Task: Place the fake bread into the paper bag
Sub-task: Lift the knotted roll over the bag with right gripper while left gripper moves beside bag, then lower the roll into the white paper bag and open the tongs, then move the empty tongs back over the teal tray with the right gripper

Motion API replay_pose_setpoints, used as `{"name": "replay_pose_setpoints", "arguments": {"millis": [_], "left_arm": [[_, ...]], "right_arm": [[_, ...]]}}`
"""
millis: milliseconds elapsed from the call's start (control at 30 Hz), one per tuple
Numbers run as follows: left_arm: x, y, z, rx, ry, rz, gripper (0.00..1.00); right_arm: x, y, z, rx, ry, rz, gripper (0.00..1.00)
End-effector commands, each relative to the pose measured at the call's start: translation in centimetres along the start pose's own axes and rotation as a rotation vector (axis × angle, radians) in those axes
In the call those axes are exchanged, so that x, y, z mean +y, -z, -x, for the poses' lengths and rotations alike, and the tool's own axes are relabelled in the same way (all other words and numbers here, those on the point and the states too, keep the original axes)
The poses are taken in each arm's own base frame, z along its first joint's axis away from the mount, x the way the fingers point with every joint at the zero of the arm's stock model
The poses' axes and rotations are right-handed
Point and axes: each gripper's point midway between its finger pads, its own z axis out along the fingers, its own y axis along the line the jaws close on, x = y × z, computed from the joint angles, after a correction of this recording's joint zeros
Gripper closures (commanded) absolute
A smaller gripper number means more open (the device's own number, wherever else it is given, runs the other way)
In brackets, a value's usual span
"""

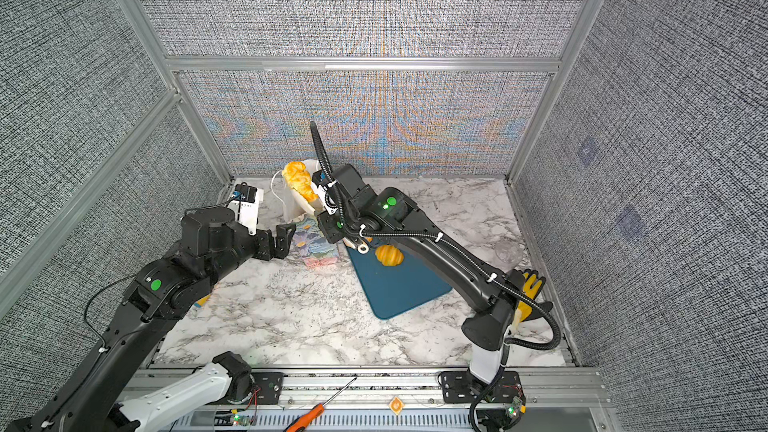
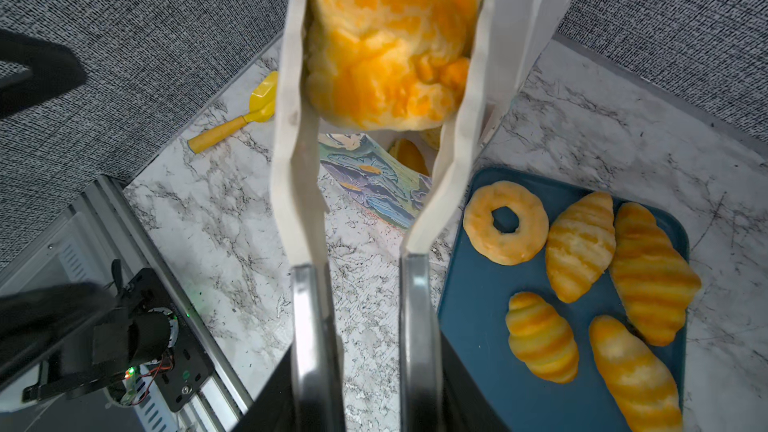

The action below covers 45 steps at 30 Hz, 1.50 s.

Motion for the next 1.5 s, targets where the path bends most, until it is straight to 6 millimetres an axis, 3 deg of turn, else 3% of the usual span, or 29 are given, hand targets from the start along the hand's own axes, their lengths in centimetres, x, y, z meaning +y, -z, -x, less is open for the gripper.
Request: {"name": "replay_pose_setpoints", "arguments": {"millis": [0,433,900,1167,1467], "left_arm": [[0.1,0.2,0.0,-0.003,-0.002,0.000,0.00],[0.4,-0.1,-1.2,0.037,-0.008,0.010,0.01],[0.4,-0.2,-1.4,0.047,0.001,0.014,0.01],[-0.1,-0.4,-1.1,0.043,0.014,-0.009,0.01],[-1.9,-0.4,-1.1,0.037,0.046,-0.113,0.02]], "right_arm": [[-0.9,0.0,0.4,-0.006,-0.023,-0.030,0.59],[-1.6,-1.3,0.0,0.041,-0.030,-0.039,0.45],[-2.7,-0.5,0.2,0.031,-0.024,-0.086,0.35],[-3.0,2.0,0.8,-0.021,0.000,-0.099,0.34],[-4.9,5.5,-2.4,-0.058,0.035,-0.163,0.33]]}}
